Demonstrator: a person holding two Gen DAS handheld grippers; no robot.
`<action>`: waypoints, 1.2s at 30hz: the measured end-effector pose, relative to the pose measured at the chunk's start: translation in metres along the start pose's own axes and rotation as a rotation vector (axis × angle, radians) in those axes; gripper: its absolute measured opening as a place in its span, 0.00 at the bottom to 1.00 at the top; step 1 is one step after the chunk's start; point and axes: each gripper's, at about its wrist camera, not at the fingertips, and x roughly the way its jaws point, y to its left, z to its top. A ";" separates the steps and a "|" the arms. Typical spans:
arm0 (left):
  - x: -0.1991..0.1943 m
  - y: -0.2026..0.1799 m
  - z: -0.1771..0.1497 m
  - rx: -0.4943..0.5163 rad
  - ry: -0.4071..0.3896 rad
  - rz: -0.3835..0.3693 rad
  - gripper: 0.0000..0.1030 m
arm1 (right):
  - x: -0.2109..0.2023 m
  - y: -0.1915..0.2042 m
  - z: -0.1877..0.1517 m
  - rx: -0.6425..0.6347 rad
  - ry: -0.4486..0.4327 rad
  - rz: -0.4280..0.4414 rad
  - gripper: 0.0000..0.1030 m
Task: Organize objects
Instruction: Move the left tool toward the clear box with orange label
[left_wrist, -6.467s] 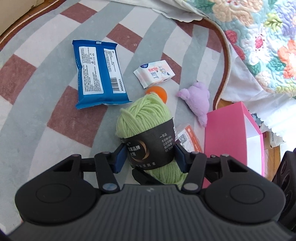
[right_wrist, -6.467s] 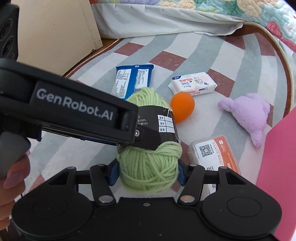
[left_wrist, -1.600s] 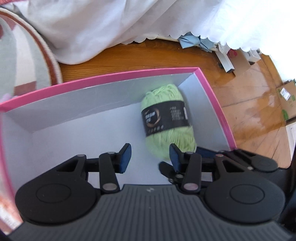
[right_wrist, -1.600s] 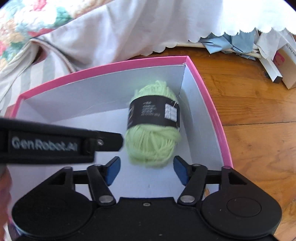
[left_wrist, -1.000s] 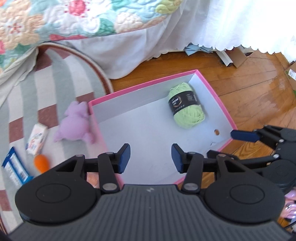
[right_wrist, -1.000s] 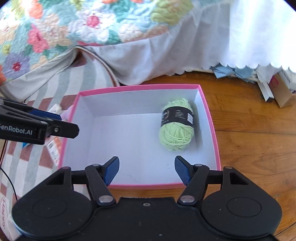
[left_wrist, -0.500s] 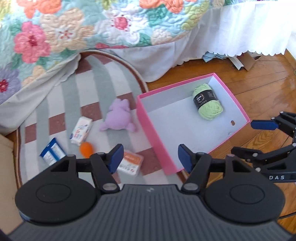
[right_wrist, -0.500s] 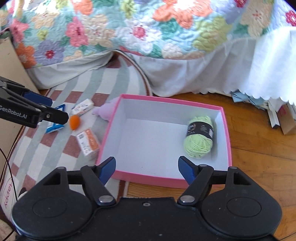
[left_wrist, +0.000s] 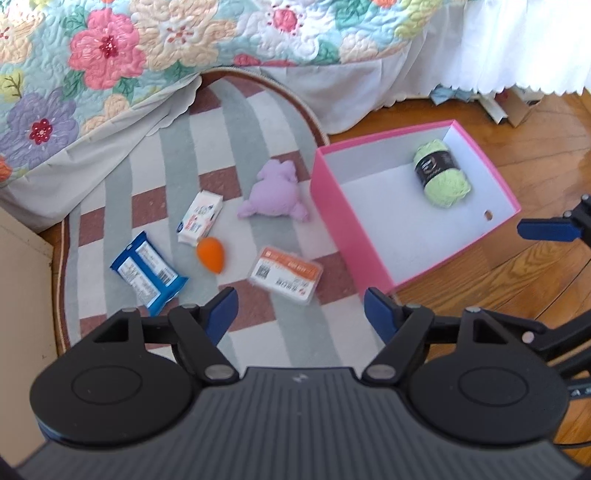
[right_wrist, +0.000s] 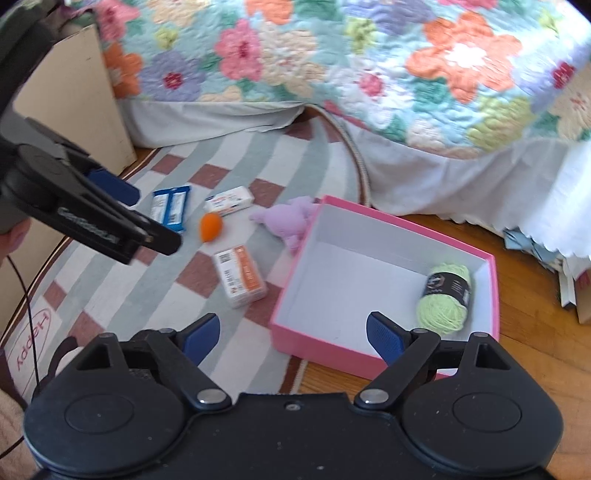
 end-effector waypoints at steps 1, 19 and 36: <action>0.000 0.000 -0.003 0.010 0.002 0.009 0.74 | 0.000 0.004 0.000 -0.008 0.002 0.007 0.87; 0.018 0.037 -0.035 -0.071 0.032 -0.010 0.82 | 0.028 0.061 0.005 -0.069 0.008 0.093 0.89; 0.089 0.075 -0.036 -0.140 0.080 -0.068 0.79 | 0.101 0.084 -0.004 0.022 -0.068 0.125 0.89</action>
